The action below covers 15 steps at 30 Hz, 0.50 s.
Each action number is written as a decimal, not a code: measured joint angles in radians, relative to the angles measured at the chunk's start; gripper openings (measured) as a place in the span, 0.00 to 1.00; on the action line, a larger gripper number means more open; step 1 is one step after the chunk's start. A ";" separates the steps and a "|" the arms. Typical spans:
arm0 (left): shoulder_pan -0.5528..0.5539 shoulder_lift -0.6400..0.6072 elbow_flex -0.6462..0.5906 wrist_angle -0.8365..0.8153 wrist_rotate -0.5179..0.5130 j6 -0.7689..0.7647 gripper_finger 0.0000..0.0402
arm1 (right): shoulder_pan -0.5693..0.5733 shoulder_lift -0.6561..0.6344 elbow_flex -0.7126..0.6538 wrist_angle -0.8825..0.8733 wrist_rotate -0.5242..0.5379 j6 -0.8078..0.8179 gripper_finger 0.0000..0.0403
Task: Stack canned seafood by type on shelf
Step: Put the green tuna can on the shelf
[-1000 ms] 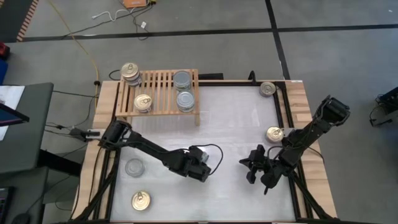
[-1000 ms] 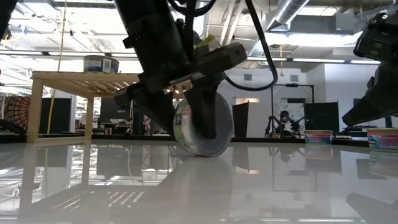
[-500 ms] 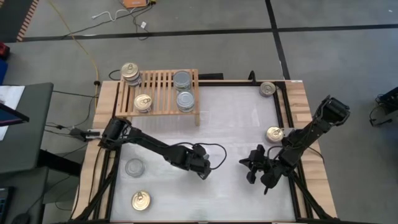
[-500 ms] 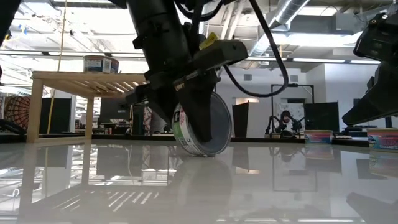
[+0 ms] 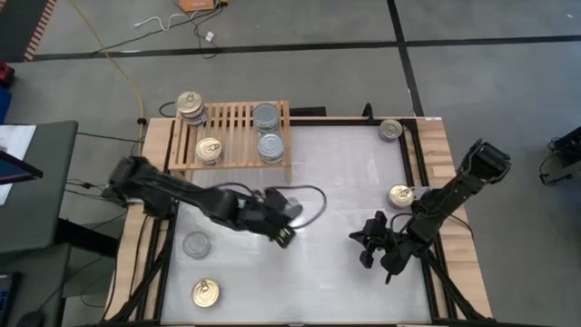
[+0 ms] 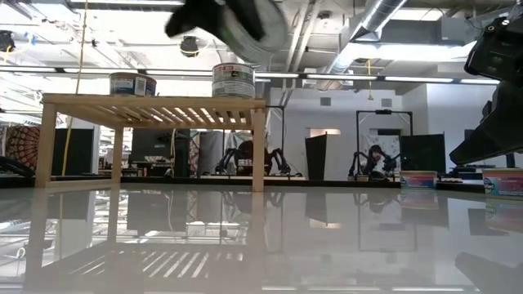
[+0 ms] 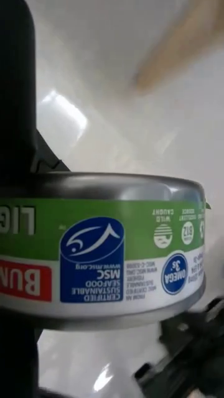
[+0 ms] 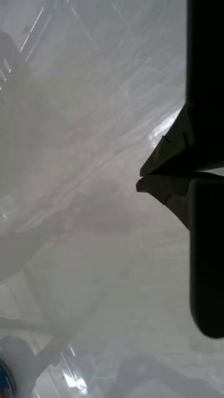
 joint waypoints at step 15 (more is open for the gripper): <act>-0.103 -0.531 -0.799 0.750 -0.425 -0.434 0.28 | 0.000 0.000 0.000 0.002 -0.001 -0.001 0.08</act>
